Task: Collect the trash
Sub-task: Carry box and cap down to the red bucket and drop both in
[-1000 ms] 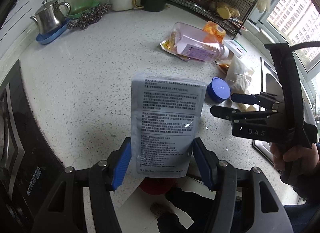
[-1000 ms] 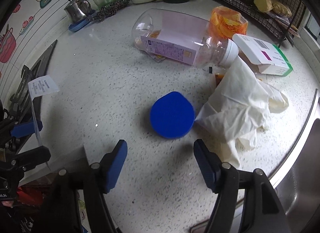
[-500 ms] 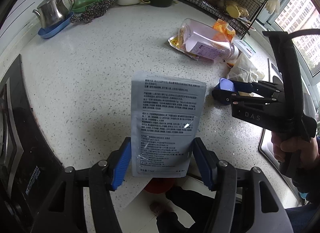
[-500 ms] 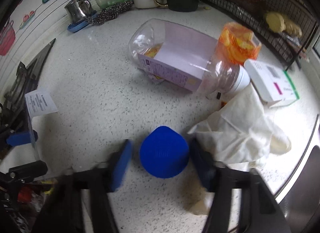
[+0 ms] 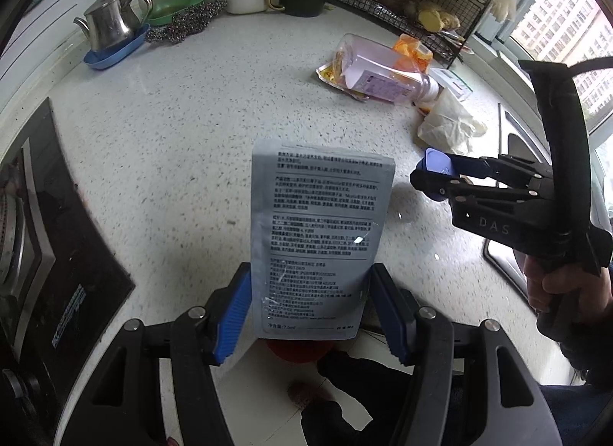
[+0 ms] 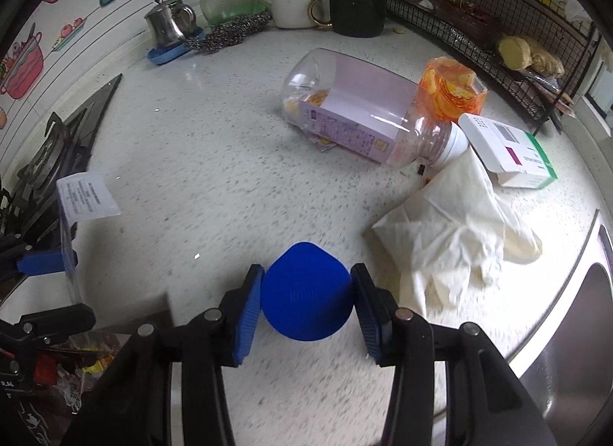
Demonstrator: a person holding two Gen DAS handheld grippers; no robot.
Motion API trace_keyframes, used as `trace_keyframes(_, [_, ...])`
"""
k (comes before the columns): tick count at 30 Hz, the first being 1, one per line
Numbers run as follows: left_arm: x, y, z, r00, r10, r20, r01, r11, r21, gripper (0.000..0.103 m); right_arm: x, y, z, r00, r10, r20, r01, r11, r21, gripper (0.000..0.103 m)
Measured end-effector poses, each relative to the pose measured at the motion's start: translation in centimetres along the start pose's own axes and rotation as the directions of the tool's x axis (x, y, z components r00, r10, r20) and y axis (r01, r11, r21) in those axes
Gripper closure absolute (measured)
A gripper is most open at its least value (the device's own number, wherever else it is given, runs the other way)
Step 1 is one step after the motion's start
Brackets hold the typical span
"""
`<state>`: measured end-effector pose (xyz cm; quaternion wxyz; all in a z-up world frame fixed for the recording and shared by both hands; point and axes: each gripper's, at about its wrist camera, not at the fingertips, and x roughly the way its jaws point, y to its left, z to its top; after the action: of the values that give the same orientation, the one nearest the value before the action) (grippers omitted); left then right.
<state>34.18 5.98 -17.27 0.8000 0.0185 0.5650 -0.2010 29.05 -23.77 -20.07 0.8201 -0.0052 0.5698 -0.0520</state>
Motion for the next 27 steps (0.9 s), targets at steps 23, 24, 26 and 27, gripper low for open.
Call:
trace_keyframes(23, [-4.1,-0.4,-10.6,0.999,-0.036,0.006,0.036,0.996,0.079,0.044,-8.5,7.2,-12.0,0.999,-0.013,0.033,0.012,0.999,0.032,0.06])
trace_keyframes(24, [-3.9,-0.4,-11.3,0.999,-0.039,-0.001,0.039,0.996,0.078,0.044,-8.6,7.5,-12.8,1.0,-0.012,0.028,0.011,0.999,0.032,0.06])
trace_keyframes(26, [-3.5,-0.4,-12.4,0.999,-0.045,-0.012,0.045,0.996,0.078,0.044,-8.4,8.1,-13.9,1.0,-0.014,0.016,0.014,0.999,0.031,0.06])
trace_keyframes(27, [-3.1,-0.4,-13.2,0.998,-0.051,-0.02,0.053,0.995,0.079,0.044,-8.4,8.3,-14.5,1.0,-0.014,0.01,0.014,0.999,0.032,0.06])
